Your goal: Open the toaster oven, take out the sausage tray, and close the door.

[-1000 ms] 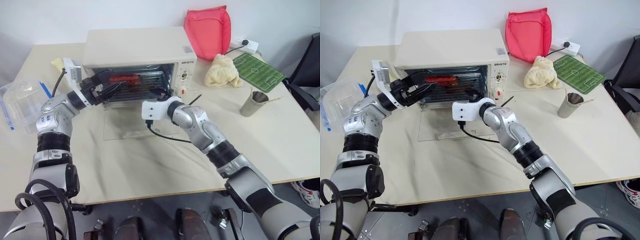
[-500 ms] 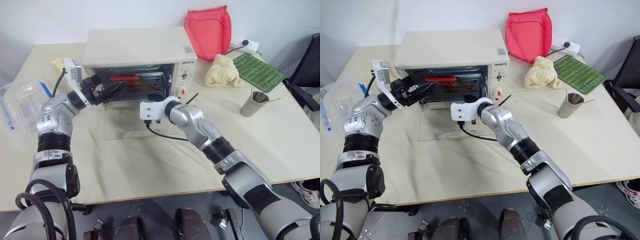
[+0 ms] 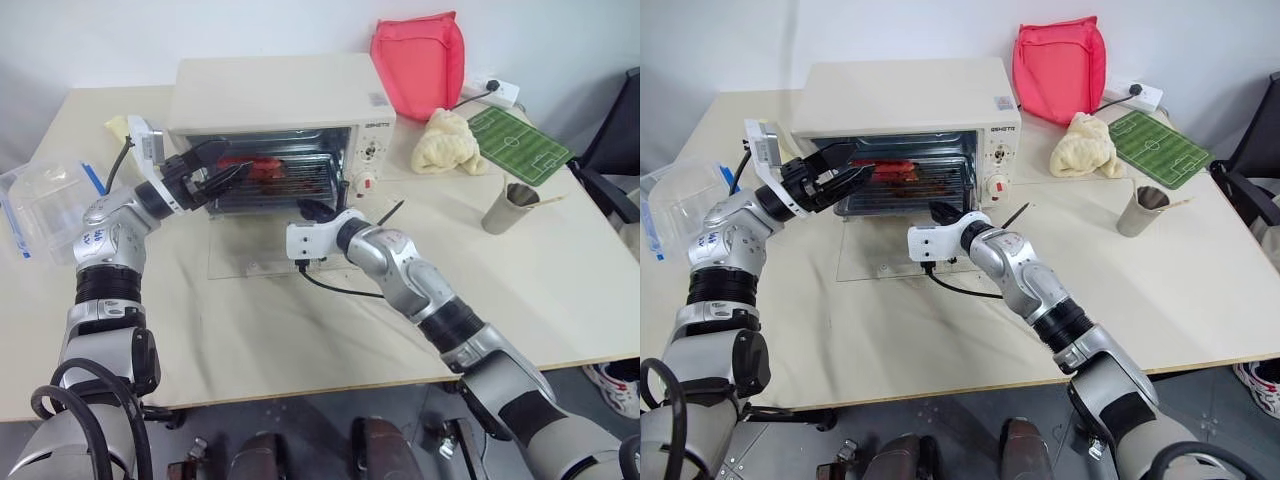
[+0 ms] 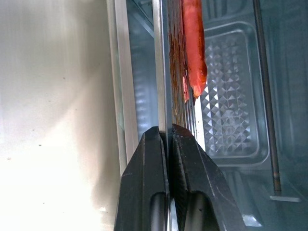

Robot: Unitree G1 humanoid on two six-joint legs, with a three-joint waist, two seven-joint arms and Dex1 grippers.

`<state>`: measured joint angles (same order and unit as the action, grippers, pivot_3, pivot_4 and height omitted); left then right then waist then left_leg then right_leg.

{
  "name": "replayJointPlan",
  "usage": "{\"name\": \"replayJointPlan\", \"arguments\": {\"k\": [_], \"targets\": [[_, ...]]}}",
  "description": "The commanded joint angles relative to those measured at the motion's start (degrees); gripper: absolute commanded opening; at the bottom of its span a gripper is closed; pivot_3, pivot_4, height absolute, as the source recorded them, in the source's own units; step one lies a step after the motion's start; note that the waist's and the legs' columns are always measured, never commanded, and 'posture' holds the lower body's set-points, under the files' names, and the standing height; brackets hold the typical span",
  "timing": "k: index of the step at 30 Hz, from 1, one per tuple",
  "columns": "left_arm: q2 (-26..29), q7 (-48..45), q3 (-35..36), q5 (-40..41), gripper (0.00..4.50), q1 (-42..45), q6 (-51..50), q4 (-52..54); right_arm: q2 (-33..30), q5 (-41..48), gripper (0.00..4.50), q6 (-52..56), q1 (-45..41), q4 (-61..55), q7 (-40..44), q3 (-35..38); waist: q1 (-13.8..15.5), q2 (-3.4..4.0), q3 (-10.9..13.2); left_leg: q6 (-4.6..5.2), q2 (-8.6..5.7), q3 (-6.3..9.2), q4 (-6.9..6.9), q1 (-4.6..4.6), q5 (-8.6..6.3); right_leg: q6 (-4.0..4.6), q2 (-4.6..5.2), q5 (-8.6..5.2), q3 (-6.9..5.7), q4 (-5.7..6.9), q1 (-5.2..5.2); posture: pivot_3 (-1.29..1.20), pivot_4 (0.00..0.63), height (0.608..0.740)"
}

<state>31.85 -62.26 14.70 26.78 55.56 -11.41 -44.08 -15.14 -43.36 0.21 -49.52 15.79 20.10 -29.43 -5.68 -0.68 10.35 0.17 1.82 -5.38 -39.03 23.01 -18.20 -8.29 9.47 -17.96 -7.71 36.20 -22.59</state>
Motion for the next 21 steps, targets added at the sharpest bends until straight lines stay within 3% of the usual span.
{"name": "replayJointPlan", "arguments": {"k": [1, 12, 17, 21], "targets": [[1.44, 0.21, 1.55, 0.47, 4.5, 0.72, -0.45, 0.37, -0.73, 0.39, 0.01, -0.43, 0.65, -6.29, 0.34, 1.57, 0.07, 0.0, 0.0, 0.0, 0.0, 0.0, 0.0, 0.0, 0.0, 0.0, 0.0, 0.0, 0.0, 0.01, 0.0, 0.0, 0.15, 0.74], [5.24, -2.89, 1.95, 3.49, 4.5, -5.64, -11.95, 9.71, -3.34, 1.19, 0.01, -0.42, 6.27, -15.2, 3.55, 3.2, 0.94, 0.0, 0.0, 0.0, 0.01, -0.03, -0.01, 0.01, 0.0, 0.0, 0.0, 0.0, 0.02, -0.02, -0.01, 0.0, 0.15, 0.74], [9.35, -0.01, 2.53, 6.17, 4.5, -10.0, -26.42, 17.07, -5.41, 1.15, 0.01, -2.89, 8.84, -18.13, 3.43, 3.74, 1.03, 0.0, 0.0, 0.0, 0.01, 0.01, -0.08, 0.05, 0.0, 0.0, 0.0, 0.0, 0.03, -0.02, -0.01, 0.0, 0.15, 0.74], [10.11, 3.28, 4.92, 8.7, 4.5, -12.73, -32.44, 21.52, -7.06, 1.44, 0.01, -4.56, 10.74, -20.14, 3.76, 4.25, 1.16, -0.01, 0.0, 0.0, 0.01, 0.04, -0.07, 0.04, 0.0, 0.0, 0.0, 0.0, 0.05, -0.02, -0.01, 0.0, 0.15, 0.74]]}}
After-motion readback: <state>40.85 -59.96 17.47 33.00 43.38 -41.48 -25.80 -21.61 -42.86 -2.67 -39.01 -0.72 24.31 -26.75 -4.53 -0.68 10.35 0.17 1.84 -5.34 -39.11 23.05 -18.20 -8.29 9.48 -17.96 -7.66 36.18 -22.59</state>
